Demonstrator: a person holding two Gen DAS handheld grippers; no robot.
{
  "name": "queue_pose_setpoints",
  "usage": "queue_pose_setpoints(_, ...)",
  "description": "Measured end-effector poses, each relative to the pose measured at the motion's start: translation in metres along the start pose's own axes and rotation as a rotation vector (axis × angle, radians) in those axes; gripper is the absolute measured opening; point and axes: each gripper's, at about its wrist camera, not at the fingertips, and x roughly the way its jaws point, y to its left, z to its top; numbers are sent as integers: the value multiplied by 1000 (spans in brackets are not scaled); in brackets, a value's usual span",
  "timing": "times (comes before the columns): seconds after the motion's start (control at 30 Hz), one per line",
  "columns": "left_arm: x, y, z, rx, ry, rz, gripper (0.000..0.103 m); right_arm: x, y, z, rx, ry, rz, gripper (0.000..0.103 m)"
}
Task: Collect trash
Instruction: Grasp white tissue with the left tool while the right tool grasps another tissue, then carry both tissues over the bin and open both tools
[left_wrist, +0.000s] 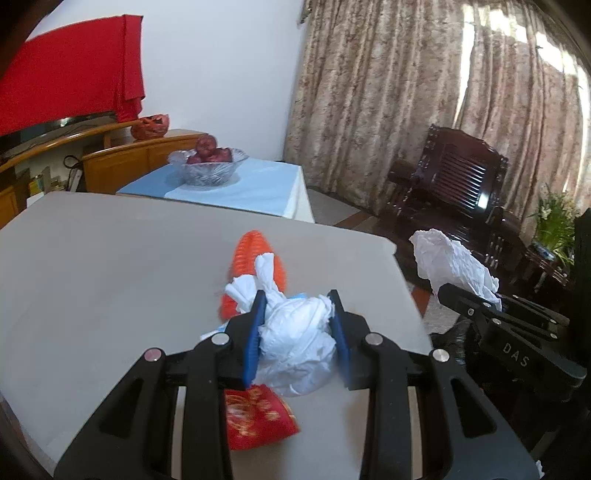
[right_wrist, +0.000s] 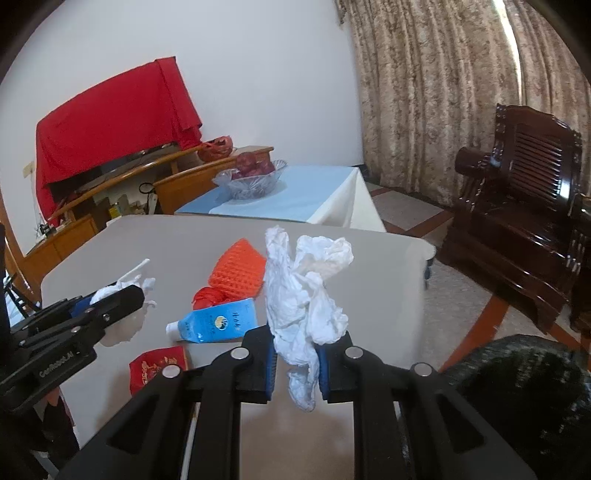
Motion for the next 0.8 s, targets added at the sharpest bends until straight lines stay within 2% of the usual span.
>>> queue_pose_setpoints(0.4, -1, -67, -5, 49, 2, -110, 32, -60, -49, -10, 32, -45, -97, 17)
queue_pose_setpoints(0.8, 11, -154, -19, 130, 28, -262, 32, -110, -116, -34, 97, -48, -217, 17)
